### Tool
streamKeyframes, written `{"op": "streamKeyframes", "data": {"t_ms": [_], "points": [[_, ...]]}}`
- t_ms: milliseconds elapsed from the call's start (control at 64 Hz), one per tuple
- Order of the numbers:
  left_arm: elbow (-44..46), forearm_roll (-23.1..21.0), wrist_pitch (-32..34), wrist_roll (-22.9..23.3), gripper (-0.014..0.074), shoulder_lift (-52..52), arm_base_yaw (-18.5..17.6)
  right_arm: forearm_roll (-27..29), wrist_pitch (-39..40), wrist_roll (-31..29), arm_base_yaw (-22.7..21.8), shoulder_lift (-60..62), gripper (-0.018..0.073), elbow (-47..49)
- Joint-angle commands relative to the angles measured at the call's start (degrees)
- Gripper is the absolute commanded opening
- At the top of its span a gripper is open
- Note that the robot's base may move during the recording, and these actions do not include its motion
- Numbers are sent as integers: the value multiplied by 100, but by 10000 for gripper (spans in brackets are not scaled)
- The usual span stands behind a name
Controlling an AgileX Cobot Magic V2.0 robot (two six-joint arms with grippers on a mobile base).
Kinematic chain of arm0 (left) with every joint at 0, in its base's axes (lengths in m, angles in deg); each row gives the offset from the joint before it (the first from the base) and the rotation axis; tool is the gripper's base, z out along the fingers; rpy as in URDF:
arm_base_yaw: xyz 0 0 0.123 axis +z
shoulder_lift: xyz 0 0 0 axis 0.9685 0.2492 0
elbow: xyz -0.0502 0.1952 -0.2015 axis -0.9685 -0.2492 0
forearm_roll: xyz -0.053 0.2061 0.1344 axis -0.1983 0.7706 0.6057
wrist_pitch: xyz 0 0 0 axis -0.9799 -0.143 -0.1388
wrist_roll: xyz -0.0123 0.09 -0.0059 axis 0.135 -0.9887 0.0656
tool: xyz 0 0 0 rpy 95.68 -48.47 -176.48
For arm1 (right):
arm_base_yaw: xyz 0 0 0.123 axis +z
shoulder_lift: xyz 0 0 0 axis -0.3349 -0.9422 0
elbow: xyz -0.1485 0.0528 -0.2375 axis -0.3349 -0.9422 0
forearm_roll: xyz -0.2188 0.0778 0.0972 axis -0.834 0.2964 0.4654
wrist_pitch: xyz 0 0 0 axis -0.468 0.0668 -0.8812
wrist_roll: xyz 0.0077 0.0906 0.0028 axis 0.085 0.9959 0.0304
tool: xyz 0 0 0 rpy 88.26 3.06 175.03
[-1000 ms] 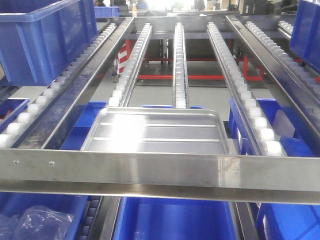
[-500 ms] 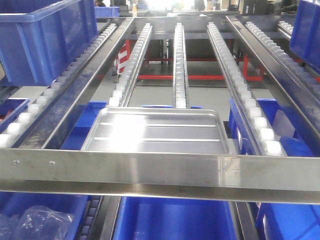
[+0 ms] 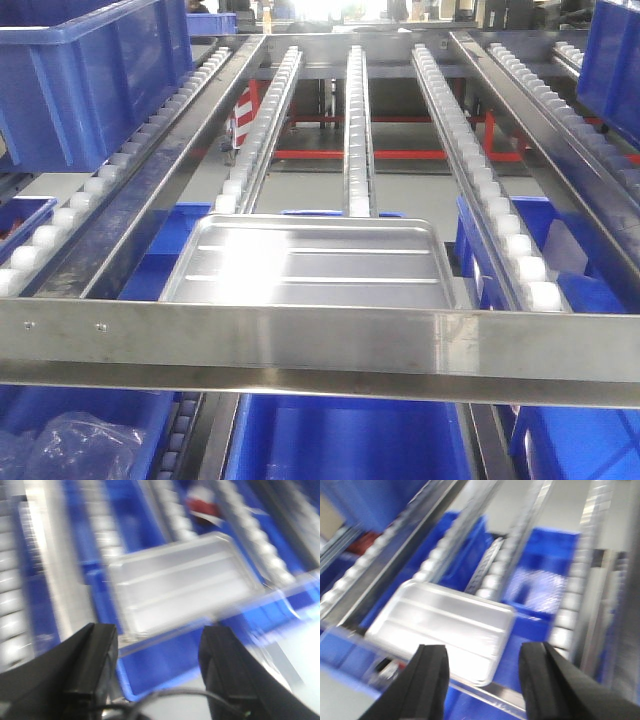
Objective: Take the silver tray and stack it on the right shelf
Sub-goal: 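Lower both grippers onto opposite short edges of the silver tray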
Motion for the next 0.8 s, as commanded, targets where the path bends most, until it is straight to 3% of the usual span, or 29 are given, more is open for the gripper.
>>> {"op": "streamKeyframes", "data": {"t_ms": [0,62,156,328,453,547,656,781], "points": [[376,-17,458,-37,296,368,-600,45,600,-37,283,-454,442,416],[537,60,469,-49,296,717,-897,45,716,-37,372,-794,442,486],[575,-72,674,-5,297,1198,-965,231,765,111,372,-1233,442,491],[1114,-104,42,693,297,1968,-633,486,-197,497,367,-1818,433,966],[1836,316,-529,1311,296,2544,-412,450,-1040,514,250,-2432,433,1686],[2348,923,-765,1935,297,3012,-425,191,-1690,731,98,-2972,433,2367],[2908,1512,-1268,2682,297,3565,-425,-512,-2283,1473,-42,-3578,433,3031],[3182,1637,-1297,3072,296,4063,-425,-995,-2344,2002,-47,-4120,433,3431]]}}
